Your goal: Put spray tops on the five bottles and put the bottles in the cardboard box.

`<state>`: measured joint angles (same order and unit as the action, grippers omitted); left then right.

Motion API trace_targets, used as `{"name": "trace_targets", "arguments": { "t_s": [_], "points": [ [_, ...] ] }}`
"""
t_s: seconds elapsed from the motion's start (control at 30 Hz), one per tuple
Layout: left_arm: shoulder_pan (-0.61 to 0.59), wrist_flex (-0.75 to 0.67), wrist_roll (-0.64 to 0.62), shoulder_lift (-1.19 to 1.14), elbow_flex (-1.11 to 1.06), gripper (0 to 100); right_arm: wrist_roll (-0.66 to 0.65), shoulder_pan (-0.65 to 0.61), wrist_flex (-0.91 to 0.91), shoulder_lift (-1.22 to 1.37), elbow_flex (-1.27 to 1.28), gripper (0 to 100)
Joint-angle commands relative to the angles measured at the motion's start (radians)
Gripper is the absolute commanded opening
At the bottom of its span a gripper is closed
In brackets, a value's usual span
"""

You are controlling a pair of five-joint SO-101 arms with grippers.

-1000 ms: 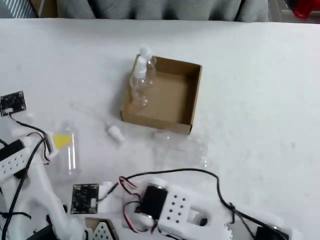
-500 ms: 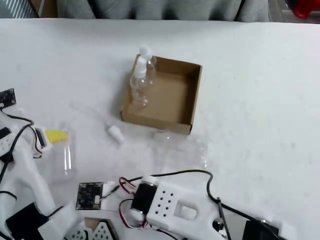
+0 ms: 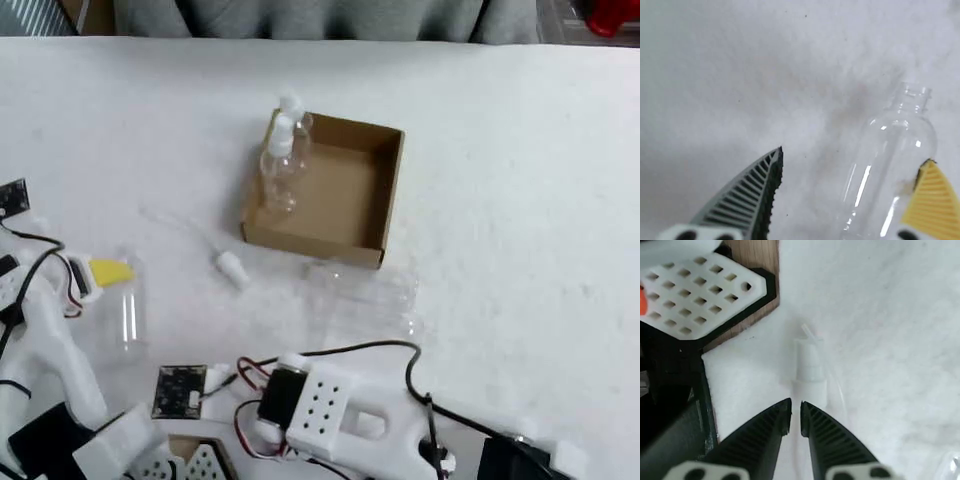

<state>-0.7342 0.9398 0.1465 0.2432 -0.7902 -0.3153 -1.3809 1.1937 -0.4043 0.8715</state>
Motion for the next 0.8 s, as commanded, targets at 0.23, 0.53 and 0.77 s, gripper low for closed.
{"name": "trace_targets", "arguments": {
  "t_s": [0.23,0.53,0.77],
  "points": [
    [-0.001,0.008,-0.005,-0.027,0.031,38,0.0,-0.127,-0.038,0.028,-0.048,9.1],
    [0.001,0.006,-0.005,-0.027,0.031,38,0.0,-0.166,-0.041,0.028,-0.048,9.3],
    [-0.004,-0.015,-0.041,-0.028,0.031,38,0.0,-0.074,-0.054,0.016,-0.055,4.6]
  ]
}}
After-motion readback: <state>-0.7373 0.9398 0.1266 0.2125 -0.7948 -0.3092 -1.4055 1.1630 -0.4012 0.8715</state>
